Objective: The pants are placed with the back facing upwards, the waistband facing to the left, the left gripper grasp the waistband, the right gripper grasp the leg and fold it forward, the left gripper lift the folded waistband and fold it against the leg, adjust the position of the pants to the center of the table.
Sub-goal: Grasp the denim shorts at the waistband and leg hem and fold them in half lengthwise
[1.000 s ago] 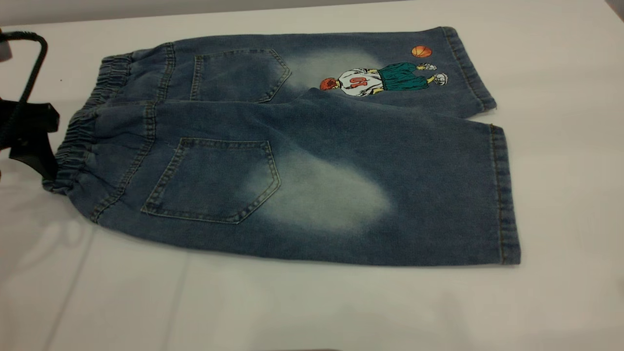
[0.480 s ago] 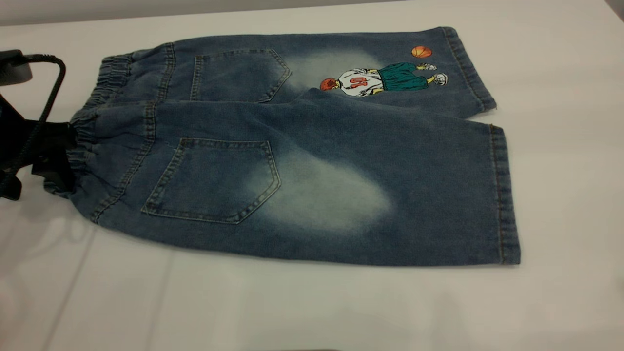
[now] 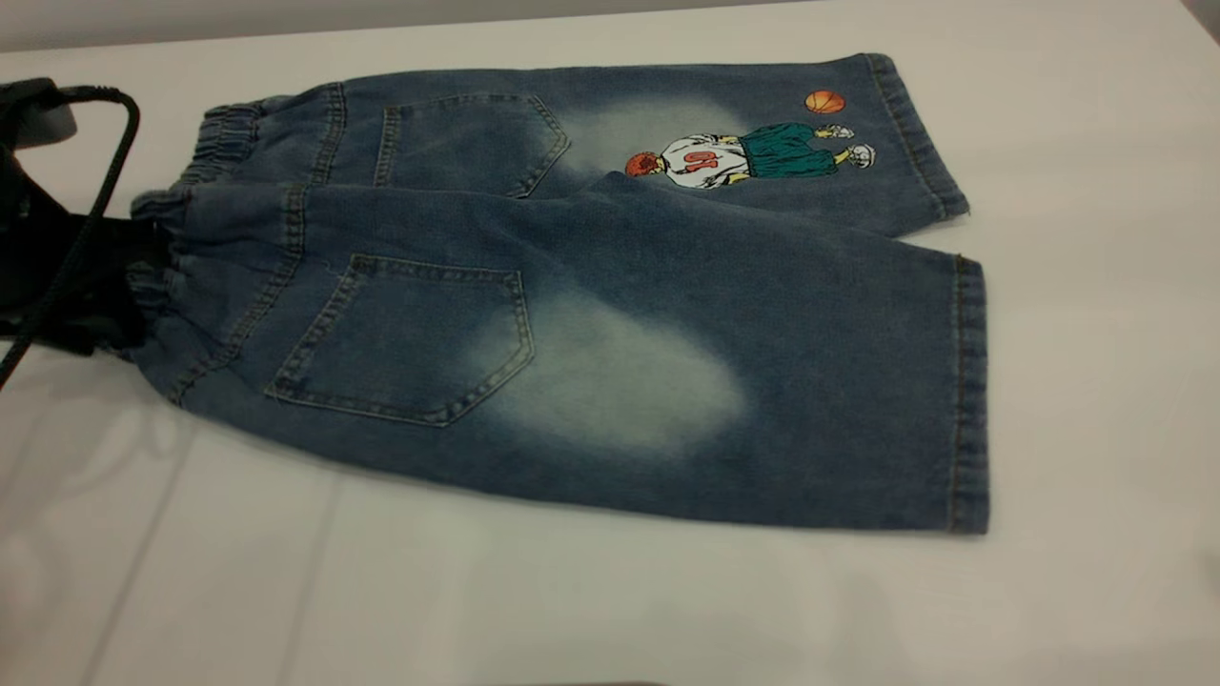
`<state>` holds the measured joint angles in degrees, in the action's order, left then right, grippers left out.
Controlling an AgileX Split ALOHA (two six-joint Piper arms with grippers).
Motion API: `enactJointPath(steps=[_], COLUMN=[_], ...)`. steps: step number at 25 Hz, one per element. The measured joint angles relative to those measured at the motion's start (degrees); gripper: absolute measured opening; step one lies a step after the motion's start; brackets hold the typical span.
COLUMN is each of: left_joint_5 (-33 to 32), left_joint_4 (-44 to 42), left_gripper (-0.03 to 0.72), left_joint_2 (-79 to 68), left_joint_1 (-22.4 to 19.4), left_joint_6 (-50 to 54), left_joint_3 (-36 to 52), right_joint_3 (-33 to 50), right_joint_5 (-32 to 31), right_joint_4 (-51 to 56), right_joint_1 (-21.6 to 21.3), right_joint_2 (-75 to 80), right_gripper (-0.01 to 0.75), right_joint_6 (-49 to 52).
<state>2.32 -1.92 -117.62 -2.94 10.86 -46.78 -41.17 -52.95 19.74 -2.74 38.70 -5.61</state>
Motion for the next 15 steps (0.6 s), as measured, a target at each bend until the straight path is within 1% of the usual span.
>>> enactJointPath(steps=[2, 3, 7, 12, 15], left_joint_5=[0.8, 0.8, -0.7, -9.1, -11.9], left_joint_4=[0.0, 0.0, -0.1, -0.2, -0.2], left_gripper=[0.072, 0.055, 0.043, 0.041, 0.041], left_joint_2=[-0.1, -0.1, 1.5, 8.0, 13.2], left_joint_1=[0.0, 0.1, 0.7, 2.8, 3.3], left_joint_6=[0.0, 0.1, 0.1, 0.1, 0.1], left_joint_3=[-0.1, -0.1, -0.1, 0.6, 0.6], right_joint_3=[0.0, 0.0, -0.6, -3.8, -4.7], right_joint_5=[0.0, 0.0, -0.1, -1.2, -2.2], right_joint_4=[0.0, 0.0, 0.4, 3.8, 6.0], right_joint_1=[0.0, 0.0, 0.0, 0.0, 0.0], right_joint_2=[0.0, 0.0, 0.0, 2.6, 6.6], right_gripper=[0.584, 0.584, 0.584, 0.584, 0.584], right_joint_6=[0.0, 0.0, -2.3, -7.3, -9.2])
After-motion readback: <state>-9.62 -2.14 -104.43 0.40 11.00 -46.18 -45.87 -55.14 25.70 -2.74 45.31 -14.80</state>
